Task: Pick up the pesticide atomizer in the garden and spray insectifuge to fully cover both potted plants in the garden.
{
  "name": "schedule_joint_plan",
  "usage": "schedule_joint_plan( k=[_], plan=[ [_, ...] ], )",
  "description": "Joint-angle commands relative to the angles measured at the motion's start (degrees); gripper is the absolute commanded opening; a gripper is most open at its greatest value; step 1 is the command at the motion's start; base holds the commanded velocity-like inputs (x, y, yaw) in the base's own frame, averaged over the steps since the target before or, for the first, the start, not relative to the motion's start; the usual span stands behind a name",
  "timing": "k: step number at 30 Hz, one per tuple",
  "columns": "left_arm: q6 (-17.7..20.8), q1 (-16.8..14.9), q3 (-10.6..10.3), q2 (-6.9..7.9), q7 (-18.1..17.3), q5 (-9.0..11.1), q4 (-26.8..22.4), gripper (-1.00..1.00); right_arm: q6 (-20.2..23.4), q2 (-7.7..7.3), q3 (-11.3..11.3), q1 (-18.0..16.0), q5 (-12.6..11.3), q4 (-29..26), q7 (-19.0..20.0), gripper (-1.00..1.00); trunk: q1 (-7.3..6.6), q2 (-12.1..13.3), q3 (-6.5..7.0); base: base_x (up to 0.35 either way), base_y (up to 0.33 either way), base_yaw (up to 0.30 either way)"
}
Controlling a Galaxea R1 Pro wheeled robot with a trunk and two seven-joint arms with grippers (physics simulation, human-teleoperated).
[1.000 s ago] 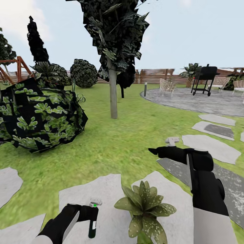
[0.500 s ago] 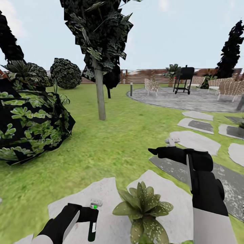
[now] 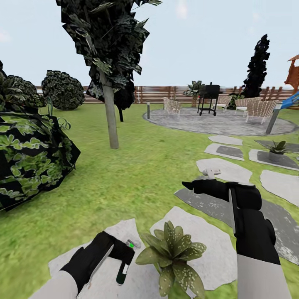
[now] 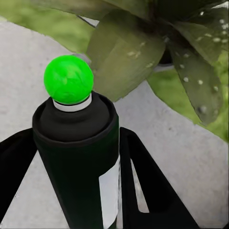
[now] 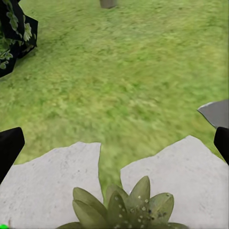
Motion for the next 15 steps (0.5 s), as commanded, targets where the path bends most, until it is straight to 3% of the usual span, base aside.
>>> schedule_joint_plan(
  k=[1, 3, 4, 7, 10, 15],
  plan=[
    [-0.03, -0.95, -1.16, 0.51, -3.21, -0.59, -0.18, -1.0, 0.18, 0.09, -0.09, -0.05, 0.56, -0.04, 0.6, 1.0, -0.01, -0.03, -0.06, 0.0, 0.001, -0.02],
    [-2.18, -2.5, -2.8, 2.86, -13.4, -3.5, -0.37, -1.0, 0.18, 0.12, -0.06, 0.0, 0.56, -0.04, 0.6, 1.0, -0.01, -0.03, -0.06, 0.0, 0.0, -0.008],
    [-3.45, -2.71, -2.89, 3.35, -15.83, -4.15, -0.42, -1.0, 0.18, 0.13, -0.06, 0.02, 0.56, -0.05, 0.6, 1.0, -0.01, -0.03, -0.06, 0.0, 0.0, -0.003],
    [-5.66, -2.81, -3.59, 4.57, -20.46, -5.18, -1.51, -1.0, 0.18, 0.25, 0.02, 0.12, 0.56, -0.02, 0.6, 1.0, -0.01, -0.03, -0.06, 0.0, 0.0, -0.001],
    [-5.89, -2.7, -3.83, 5.53, -21.33, -6.04, -2.23, -1.0, 0.18, 0.34, 0.07, 0.13, 0.56, -0.05, 0.6, 1.0, -0.01, -0.03, -0.06, 0.0, 0.0, 0.0],
    [-6.37, -3.09, -3.5, 6.99, -29.21, -11.26, -2.67, -1.0, 0.18, 0.39, 0.15, 0.16, 0.56, -0.04, 0.59, 1.0, -0.01, -0.03, -0.06, 0.0, 0.0, 0.0]
  ],
)
